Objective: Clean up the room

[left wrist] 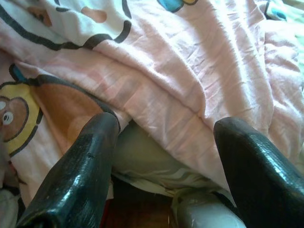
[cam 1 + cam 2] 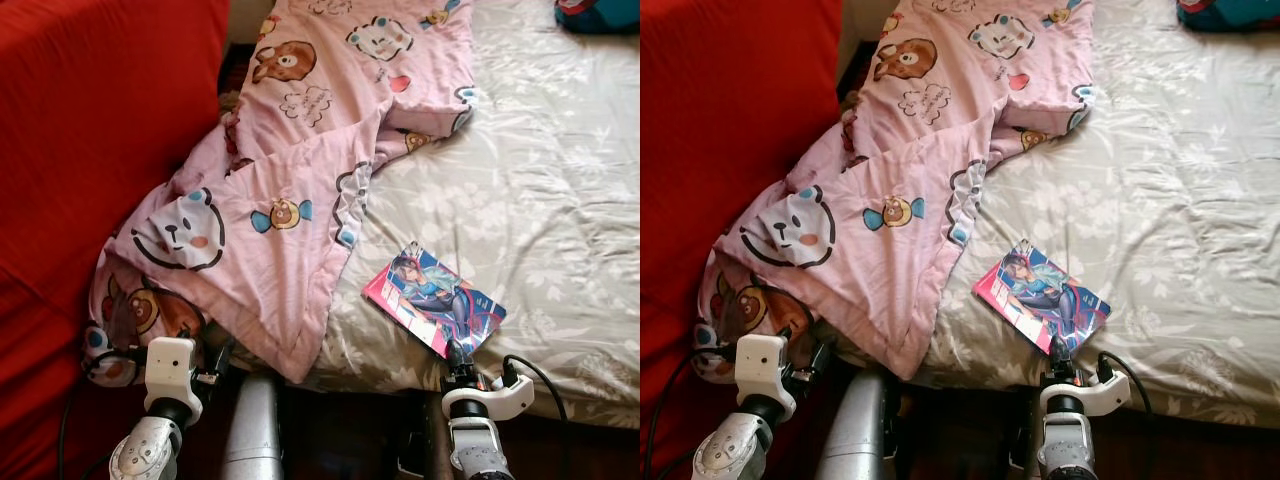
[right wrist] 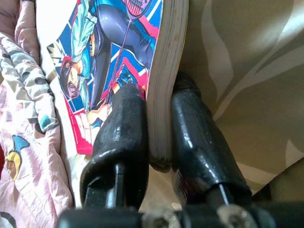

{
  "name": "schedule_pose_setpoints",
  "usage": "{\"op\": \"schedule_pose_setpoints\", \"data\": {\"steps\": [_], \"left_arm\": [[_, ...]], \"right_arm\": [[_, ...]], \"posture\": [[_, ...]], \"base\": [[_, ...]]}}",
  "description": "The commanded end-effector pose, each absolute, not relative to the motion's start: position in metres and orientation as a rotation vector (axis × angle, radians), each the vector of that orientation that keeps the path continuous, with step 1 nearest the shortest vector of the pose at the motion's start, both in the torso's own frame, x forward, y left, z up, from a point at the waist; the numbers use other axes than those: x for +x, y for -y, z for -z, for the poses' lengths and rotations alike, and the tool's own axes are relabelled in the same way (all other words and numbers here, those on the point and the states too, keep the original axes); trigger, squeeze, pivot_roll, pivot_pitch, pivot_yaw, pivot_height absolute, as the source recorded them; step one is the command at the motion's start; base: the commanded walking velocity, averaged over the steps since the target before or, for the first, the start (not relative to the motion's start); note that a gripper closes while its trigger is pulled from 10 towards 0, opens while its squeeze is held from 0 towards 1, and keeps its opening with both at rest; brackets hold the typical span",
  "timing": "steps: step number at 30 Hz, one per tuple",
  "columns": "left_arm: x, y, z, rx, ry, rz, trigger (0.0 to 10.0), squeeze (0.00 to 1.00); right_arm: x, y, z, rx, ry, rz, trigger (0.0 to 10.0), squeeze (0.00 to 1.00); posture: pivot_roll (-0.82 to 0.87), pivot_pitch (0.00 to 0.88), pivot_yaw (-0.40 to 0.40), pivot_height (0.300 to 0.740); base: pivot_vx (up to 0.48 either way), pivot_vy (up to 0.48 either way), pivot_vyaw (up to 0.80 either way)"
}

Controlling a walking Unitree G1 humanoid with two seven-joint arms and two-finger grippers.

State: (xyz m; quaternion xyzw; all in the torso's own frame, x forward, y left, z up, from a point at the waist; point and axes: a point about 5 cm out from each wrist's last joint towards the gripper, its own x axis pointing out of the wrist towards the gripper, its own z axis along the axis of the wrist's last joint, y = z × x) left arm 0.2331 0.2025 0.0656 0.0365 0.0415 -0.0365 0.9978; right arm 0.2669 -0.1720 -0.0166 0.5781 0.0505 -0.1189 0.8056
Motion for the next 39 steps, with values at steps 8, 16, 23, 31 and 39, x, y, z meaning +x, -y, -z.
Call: {"op": "schedule_pose_setpoints", "data": {"steps": [8,16,23,31,39], "left_arm": [[0.228,-0.205,-0.056,0.097,-0.115,0.061,10.0,0.0],[0.237,-0.204,-0.043,0.089,-0.138,0.035,10.0,0.0],[0.242,-0.205,-0.023,0.029,-0.201,-0.028,10.0,0.0],[0.237,-0.205,0.006,-0.024,-0.314,-0.073,10.0,0.0],[0.231,-0.201,0.025,-0.013,-0.399,-0.053,10.0,0.0]], "right_arm": [[0.269,0.176,0.015,1.216,-0.123,0.226,0.0,0.0],[0.308,0.188,-0.043,0.891,0.085,0.055,0.0,0.0],[0.31,0.19,-0.069,0.414,0.092,0.023,10.0,0.0],[0.277,0.199,-0.05,0.262,0.036,0.096,10.0,0.0],[0.272,0.195,-0.047,0.204,0.001,0.112,10.0,0.0]], "posture": [[0.13,0.23,0.045,0.588],[0.08,0.179,0.025,0.588],[0.03,0.127,-0.002,0.588],[-0.02,0.092,-0.019,0.611],[-0.04,0.065,-0.027,0.651]], "base": [[0.0,0.0,0.0],[0.0,0.0,0.0],[0.0,0.0,0.0],[0.0,0.0,0.0],[0.0,0.0,0.0]]}}
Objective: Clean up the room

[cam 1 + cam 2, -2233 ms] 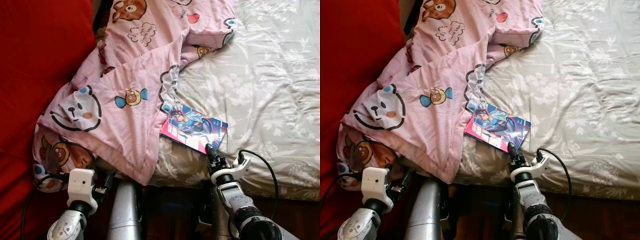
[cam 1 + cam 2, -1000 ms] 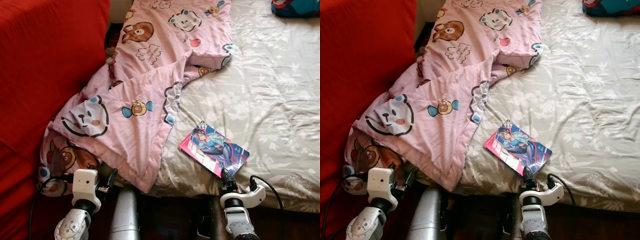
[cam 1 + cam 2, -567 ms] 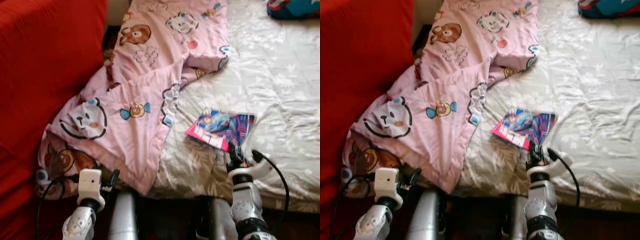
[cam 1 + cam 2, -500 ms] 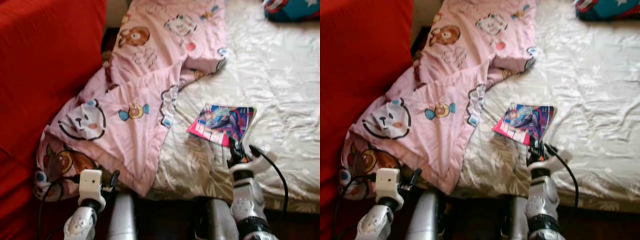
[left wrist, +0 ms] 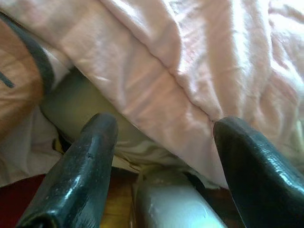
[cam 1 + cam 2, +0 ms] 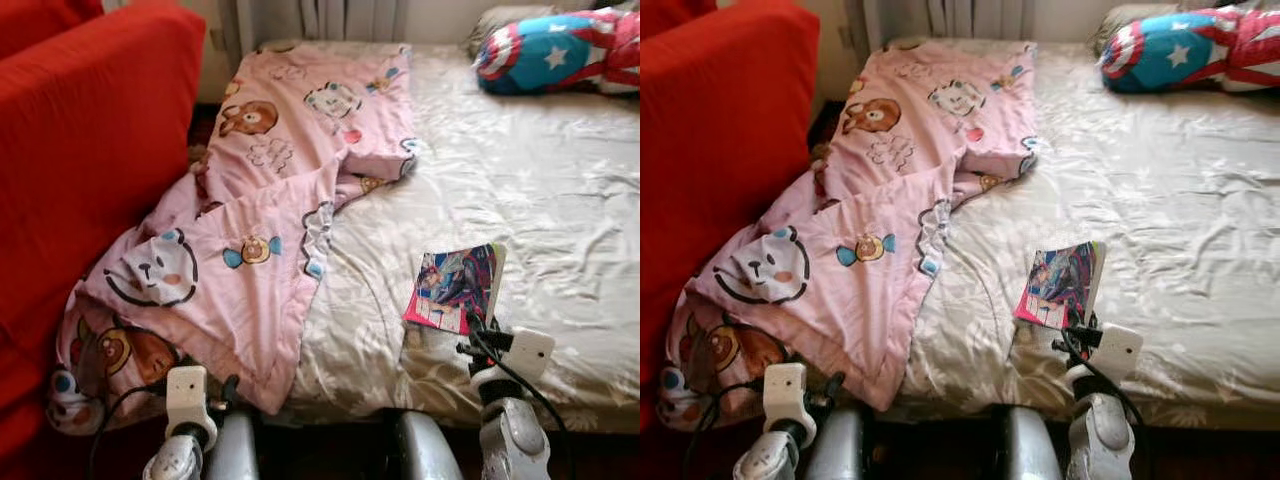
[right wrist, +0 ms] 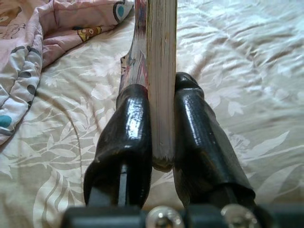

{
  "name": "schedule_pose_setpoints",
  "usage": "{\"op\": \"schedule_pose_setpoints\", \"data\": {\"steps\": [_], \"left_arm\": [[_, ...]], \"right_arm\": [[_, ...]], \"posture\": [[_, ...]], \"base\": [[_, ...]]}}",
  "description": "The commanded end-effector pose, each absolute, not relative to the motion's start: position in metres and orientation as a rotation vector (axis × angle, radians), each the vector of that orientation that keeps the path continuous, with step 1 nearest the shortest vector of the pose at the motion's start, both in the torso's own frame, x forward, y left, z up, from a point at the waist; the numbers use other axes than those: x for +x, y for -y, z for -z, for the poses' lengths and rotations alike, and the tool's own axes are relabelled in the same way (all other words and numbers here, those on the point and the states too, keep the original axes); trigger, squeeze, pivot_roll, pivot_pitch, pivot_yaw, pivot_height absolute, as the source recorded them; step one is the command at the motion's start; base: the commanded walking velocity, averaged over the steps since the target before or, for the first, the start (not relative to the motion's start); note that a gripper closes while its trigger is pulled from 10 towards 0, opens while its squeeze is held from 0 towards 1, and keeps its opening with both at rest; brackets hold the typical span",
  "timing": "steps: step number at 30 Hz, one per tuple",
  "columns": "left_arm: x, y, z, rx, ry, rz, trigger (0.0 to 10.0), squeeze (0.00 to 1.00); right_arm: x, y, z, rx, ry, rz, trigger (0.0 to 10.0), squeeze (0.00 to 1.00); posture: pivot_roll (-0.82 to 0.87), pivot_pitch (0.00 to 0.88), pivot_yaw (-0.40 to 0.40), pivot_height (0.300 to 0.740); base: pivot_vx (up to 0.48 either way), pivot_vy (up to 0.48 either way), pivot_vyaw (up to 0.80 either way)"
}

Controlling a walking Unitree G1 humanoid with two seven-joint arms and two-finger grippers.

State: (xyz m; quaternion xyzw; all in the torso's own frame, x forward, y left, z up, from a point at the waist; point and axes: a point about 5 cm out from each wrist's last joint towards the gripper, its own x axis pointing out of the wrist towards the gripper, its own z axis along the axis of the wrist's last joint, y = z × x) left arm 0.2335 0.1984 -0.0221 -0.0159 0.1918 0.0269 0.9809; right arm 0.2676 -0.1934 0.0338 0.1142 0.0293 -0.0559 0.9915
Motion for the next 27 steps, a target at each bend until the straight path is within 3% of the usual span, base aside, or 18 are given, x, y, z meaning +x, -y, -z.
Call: {"op": "schedule_pose_setpoints", "data": {"steps": [1,14,27], "left_arm": [[0.229,-0.202,0.028,-0.013,-0.414,-0.058,10.0,0.0],[0.22,-0.204,0.049,0.004,-0.58,-0.056,10.0,0.0],[0.202,-0.201,0.065,0.008,-0.701,-0.067,10.0,0.0]], "right_arm": [[0.273,0.191,-0.049,0.185,0.008,0.092,10.0,0.0],[0.278,0.188,-0.049,0.161,-0.015,0.035,10.0,0.0],[0.27,0.192,-0.031,0.162,-0.102,0.125,10.0,0.0]], "posture": [[-0.04,0.062,-0.031,0.661],[-0.05,0.049,-0.054,0.736],[-0.05,0.04,-0.055,0.74]], "base": [[0.0,0.0,0.0],[0.0,0.0,0.0],[0.0,0.0,0.0]]}}
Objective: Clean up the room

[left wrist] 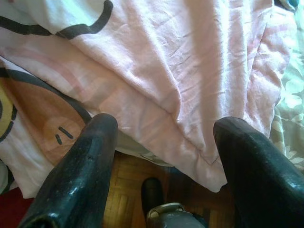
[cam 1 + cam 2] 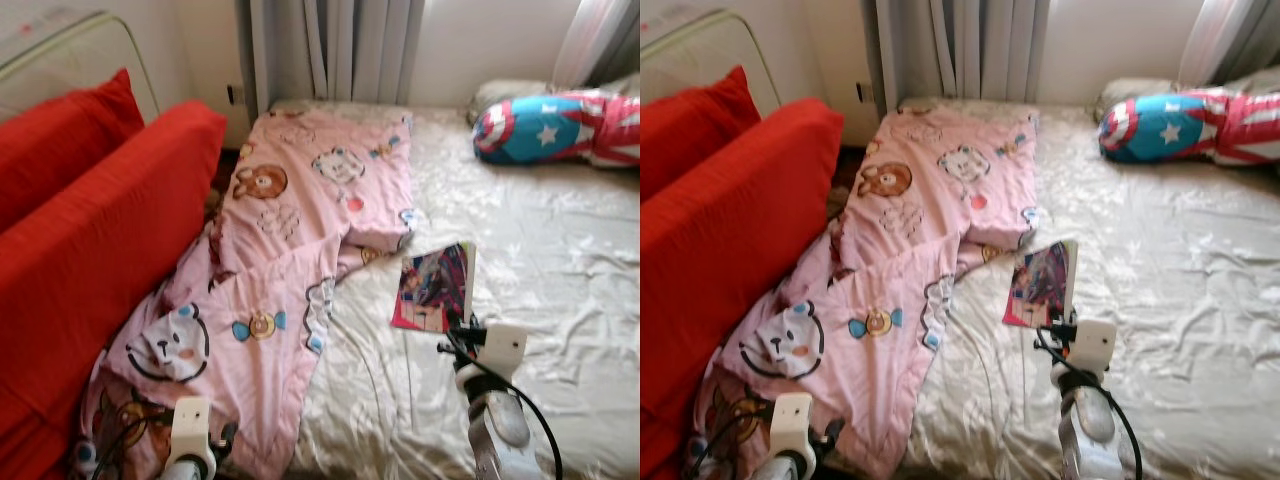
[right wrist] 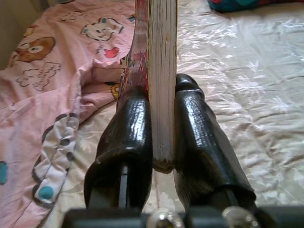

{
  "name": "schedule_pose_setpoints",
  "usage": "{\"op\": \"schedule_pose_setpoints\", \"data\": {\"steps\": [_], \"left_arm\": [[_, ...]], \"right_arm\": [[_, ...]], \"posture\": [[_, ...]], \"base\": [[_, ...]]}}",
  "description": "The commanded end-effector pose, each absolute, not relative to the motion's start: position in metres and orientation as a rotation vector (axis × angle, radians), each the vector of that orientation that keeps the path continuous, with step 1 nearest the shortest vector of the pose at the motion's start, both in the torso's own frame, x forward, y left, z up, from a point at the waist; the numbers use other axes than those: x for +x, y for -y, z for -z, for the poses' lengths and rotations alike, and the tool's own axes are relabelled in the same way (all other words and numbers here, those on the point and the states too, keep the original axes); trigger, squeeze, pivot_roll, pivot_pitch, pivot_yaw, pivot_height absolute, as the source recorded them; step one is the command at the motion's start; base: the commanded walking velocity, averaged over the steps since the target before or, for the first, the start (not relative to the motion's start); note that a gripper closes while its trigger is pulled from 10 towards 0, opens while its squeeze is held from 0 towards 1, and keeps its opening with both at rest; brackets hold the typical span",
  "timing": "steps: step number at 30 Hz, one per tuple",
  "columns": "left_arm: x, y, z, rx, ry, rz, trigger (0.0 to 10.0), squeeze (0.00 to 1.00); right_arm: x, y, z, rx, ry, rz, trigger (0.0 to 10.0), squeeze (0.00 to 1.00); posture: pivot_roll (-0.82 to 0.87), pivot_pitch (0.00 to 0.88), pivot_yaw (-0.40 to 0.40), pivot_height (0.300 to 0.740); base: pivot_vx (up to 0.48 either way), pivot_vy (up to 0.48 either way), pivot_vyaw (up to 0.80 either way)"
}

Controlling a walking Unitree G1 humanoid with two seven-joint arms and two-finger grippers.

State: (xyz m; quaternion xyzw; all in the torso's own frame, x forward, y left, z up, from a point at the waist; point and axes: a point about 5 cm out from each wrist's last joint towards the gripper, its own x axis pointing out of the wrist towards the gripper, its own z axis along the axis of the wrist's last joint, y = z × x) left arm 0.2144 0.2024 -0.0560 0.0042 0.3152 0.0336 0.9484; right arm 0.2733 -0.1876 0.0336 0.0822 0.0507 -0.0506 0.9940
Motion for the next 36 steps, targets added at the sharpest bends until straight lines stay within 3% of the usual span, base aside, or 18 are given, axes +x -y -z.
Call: {"op": "schedule_pose_setpoints", "data": {"steps": [1,10,14,19,25,36], "left_arm": [[0.201,-0.201,0.066,0.007,-0.706,-0.064,10.0,0.0],[0.198,-0.199,0.067,0.036,-0.716,-0.052,10.0,0.0],[0.198,-0.2,0.067,0.037,-0.711,-0.055,10.0,0.0],[0.197,-0.201,0.068,0.038,-0.712,-0.055,10.0,0.0],[0.193,-0.201,0.069,0.036,-0.719,-0.059,10.0,0.0],[0.193,-0.203,0.069,0.035,-0.718,-0.065,10.0,0.0]], "right_arm": [[0.269,0.192,-0.031,0.164,-0.103,0.127,10.0,0.0],[0.267,0.197,-0.027,0.164,-0.121,0.186,10.0,0.0],[0.265,0.194,-0.026,0.159,-0.119,0.162,10.0,0.0],[0.265,0.193,-0.026,0.151,-0.119,0.161,10.0,0.0],[0.266,0.189,-0.026,0.146,-0.122,0.14,10.0,0.0],[0.265,0.184,-0.02,0.153,-0.162,0.09,10.0,0.0]], "posture": [[-0.05,0.037,-0.056,0.74],[-0.05,0.03,-0.056,0.74],[-0.05,0.025,-0.057,0.74],[-0.05,0.024,-0.057,0.74],[-0.05,0.035,-0.056,0.74],[-0.05,0.059,-0.051,0.74]], "base": [[0.0,0.0,0.0],[0.0,-0.361,0.0],[0.0,-0.48,-0.66],[0.0,-0.48,0.0],[0.0,0.0,0.0],[0.0,-0.48,0.0]]}}
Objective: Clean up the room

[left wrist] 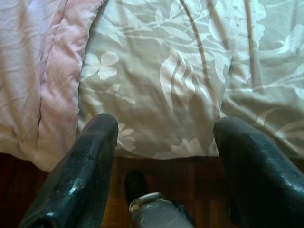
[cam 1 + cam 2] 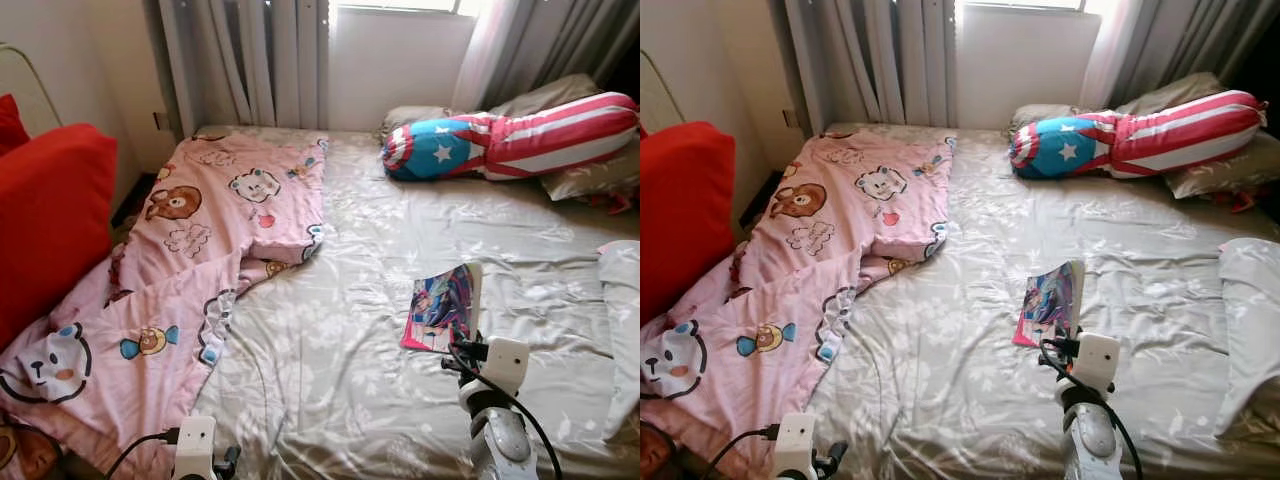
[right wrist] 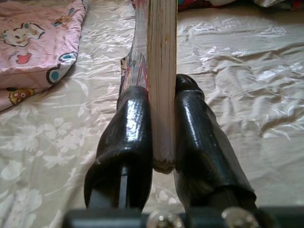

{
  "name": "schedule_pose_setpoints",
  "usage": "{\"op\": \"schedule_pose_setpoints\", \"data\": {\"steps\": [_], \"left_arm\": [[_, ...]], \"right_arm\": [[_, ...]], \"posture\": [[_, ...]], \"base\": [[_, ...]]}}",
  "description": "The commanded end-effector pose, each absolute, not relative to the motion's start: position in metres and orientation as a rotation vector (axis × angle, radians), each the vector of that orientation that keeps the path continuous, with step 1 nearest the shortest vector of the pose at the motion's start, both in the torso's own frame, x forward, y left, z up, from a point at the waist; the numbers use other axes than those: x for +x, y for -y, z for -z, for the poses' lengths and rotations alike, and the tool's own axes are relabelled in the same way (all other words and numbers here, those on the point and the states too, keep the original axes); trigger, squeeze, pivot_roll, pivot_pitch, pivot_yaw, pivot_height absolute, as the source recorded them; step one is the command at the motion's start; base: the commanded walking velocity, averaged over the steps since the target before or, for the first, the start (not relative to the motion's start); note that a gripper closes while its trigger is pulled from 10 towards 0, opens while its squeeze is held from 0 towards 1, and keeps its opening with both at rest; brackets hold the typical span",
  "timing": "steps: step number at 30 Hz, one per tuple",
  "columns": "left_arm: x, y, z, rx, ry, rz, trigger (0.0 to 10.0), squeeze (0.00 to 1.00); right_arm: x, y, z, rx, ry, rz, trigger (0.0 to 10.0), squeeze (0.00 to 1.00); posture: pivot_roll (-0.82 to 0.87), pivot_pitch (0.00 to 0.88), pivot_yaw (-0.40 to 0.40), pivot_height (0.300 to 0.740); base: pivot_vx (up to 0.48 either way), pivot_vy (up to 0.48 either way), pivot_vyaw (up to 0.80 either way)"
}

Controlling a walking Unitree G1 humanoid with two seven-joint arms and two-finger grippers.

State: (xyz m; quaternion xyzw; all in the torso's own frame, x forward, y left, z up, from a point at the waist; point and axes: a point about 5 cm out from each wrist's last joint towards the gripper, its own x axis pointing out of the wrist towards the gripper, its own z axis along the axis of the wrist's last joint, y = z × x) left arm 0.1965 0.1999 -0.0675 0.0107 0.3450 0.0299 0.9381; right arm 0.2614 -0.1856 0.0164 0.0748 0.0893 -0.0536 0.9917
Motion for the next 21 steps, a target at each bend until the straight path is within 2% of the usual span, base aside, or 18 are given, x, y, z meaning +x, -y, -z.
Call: {"op": "schedule_pose_setpoints", "data": {"steps": [1,21], "left_arm": [[0.193,-0.2033,0.0691,0.035,-0.718,-0.065,10.0,0.0],[0.1898,-0.2074,0.0701,0.04,-0.729,-0.07,10.0,0.0]], "right_arm": [[0.2647,0.1828,-0.0198,0.154,-0.166,0.083,10.0,0.0],[0.2635,0.1735,-0.0158,0.167,-0.186,0.03,10.0,0.0]], "posture": [[-0.05,0.061,-0.05,0.74],[-0.04,0.09,-0.039,0.74]], "base": [[0.0,-0.48,0.0],[0.0,-0.48,0.0]]}}
